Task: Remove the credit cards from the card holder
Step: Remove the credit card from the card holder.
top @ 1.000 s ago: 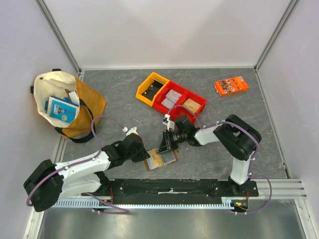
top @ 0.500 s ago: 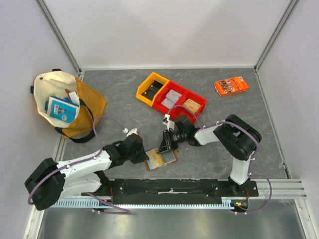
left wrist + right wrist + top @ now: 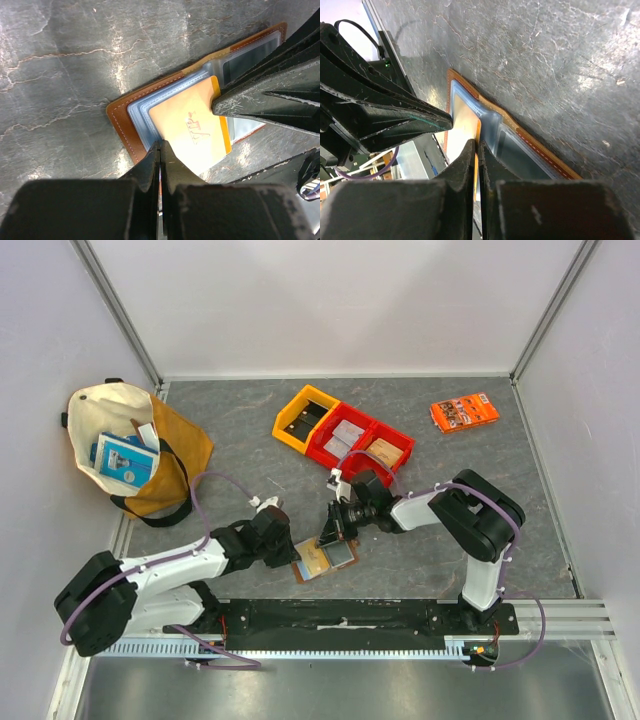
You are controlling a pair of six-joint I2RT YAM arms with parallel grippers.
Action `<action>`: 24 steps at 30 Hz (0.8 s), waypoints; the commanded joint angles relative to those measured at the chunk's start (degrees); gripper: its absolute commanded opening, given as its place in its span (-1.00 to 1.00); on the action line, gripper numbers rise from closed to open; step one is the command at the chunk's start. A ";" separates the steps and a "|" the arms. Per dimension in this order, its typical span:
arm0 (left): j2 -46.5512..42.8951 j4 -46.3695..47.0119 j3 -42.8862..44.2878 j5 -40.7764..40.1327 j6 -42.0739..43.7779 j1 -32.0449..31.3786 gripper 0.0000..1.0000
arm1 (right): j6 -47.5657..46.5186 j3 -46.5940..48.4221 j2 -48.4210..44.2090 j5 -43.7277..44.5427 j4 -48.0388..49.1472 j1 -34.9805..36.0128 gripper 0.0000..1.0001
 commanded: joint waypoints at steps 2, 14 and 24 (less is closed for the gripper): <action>2.87 -2.62 0.31 -1.34 0.80 -0.03 -0.96 | -0.57 0.29 -1.00 -2.98 0.76 -0.73 -0.88; 3.49 -1.30 -0.04 -1.25 1.07 -0.03 -0.96 | -1.98 -1.91 -1.18 -6.15 0.06 -4.60 -0.74; -0.54 1.59 -0.56 0.50 0.98 0.06 -0.95 | -0.22 -2.53 -0.57 -6.59 2.87 -4.60 -0.67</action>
